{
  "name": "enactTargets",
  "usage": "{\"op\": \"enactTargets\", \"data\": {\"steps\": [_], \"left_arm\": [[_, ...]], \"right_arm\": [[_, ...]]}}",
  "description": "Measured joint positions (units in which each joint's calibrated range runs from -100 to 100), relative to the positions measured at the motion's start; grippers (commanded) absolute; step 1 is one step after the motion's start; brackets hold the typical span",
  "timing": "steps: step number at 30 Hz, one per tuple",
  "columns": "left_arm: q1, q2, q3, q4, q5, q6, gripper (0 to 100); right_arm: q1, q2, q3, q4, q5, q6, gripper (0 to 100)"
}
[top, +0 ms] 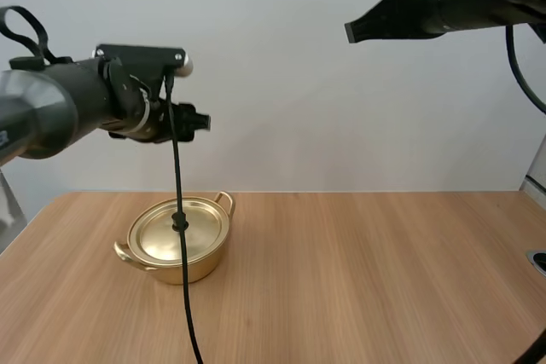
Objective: Open the pot, put the car inside, and close it
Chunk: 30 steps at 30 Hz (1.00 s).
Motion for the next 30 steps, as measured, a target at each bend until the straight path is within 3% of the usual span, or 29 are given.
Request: {"op": "enactTargets", "data": {"steps": [7,14,18,24,27,30], "left_arm": [[0.09,-13.53,6.19,1.74,-13.49,-2.89,100],[2.70,-26.60,18.45,3.36,-13.66,-3.05,100],[2.80,-34.27,25.57,3.36,-13.66,-3.05,100],[2.80,-45.76,33.08,3.06,-5.85,-3.05,100],[2.80,-50.67,33.80,3.06,0.07,-2.91,91],[2.21,-52.63,33.68,3.91,2.75,-2.91,76]], "right_arm": [[0.00,0.46,10.41,6.44,-5.84,-0.25,0],[0.00,0.46,24.71,9.57,-24.79,-0.25,0],[0.00,0.46,31.94,9.19,-33.06,-0.25,0],[0.00,-0.20,40.23,7.99,-34.57,-0.25,0],[0.00,-1.83,43.88,9.11,-37.47,-0.25,0],[0.00,-4.36,47.98,9.80,-45.10,-0.25,0]]}}
